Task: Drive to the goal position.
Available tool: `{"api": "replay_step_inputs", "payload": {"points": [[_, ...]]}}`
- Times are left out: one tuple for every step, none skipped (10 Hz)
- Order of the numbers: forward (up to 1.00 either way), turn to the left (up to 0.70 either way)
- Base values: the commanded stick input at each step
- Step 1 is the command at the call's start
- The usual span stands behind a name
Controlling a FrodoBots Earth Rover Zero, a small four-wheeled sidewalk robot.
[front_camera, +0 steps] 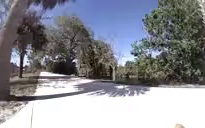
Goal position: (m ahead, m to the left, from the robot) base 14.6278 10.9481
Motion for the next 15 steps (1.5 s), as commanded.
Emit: {"api": "replay_step_inputs", "payload": {"points": [[0.85,0.0],[0.85,0.0],[0.85,0.03],[0.85,0.14],[0.85,0.25],[0.85,0.34],[0.85,0.34],[0.85,0.34],[0.85,0.34],[0.85,0.34],[0.85,0.34],[0.85,0.33],[0.85,0.12],[0.85,0.0],[0.85,0.0]]}}
